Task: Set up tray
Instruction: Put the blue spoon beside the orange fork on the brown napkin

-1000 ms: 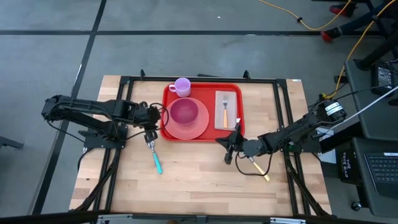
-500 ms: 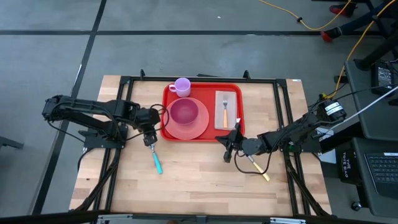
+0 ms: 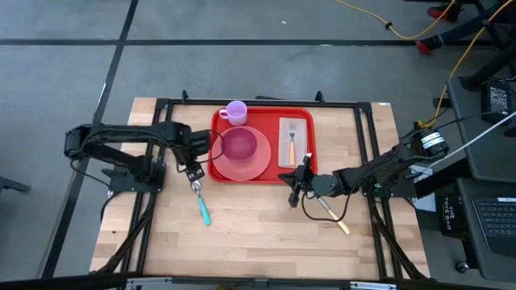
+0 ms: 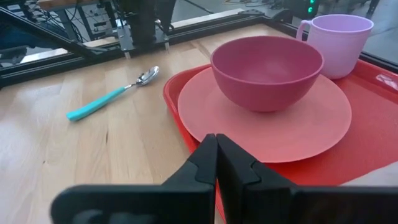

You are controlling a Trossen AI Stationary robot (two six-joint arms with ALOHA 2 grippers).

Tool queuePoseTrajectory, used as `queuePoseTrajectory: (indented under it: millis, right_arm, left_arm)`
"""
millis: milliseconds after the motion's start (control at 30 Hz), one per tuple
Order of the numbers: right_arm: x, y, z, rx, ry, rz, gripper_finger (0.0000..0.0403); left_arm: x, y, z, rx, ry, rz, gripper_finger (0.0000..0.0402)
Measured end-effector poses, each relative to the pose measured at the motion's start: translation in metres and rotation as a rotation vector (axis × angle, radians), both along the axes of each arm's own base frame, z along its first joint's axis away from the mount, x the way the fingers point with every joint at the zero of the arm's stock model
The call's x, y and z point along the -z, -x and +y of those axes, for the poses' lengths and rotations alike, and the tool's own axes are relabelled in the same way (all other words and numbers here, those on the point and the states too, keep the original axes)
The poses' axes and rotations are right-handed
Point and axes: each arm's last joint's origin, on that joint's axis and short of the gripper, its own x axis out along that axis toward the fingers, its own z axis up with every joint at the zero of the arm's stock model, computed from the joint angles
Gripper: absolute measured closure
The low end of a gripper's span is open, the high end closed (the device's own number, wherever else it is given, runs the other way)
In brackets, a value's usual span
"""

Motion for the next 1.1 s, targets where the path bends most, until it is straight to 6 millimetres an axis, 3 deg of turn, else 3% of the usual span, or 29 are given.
queuePoseTrajectory:
  millis: [233, 467, 700, 1100]
  right_arm:
    - [0.0, 0.0, 0.0, -0.002, 0.001, 0.0, 0.0395]
    - [0.001, 0.0, 0.0, -0.004, 0.005, 0.008, 0.0395]
    - [0.001, 0.0, 0.0, -0.011, 0.006, 0.011, 0.0395]
    - [0.001, 0.0, 0.0, -0.009, -0.003, 0.007, 0.0395]
  left_arm:
    - [0.012, -0.008, 0.005, 0.134, 0.041, 0.04, 0.0244]
    - [0.02, -0.01, 0.005, 0.136, 0.037, 0.022, 0.0244]
    - [0.054, 0.006, -0.001, 0.078, 0.146, 0.067, 0.0244]
    - [0.079, 0.014, -0.003, 0.071, 0.127, 0.051, 0.0244]
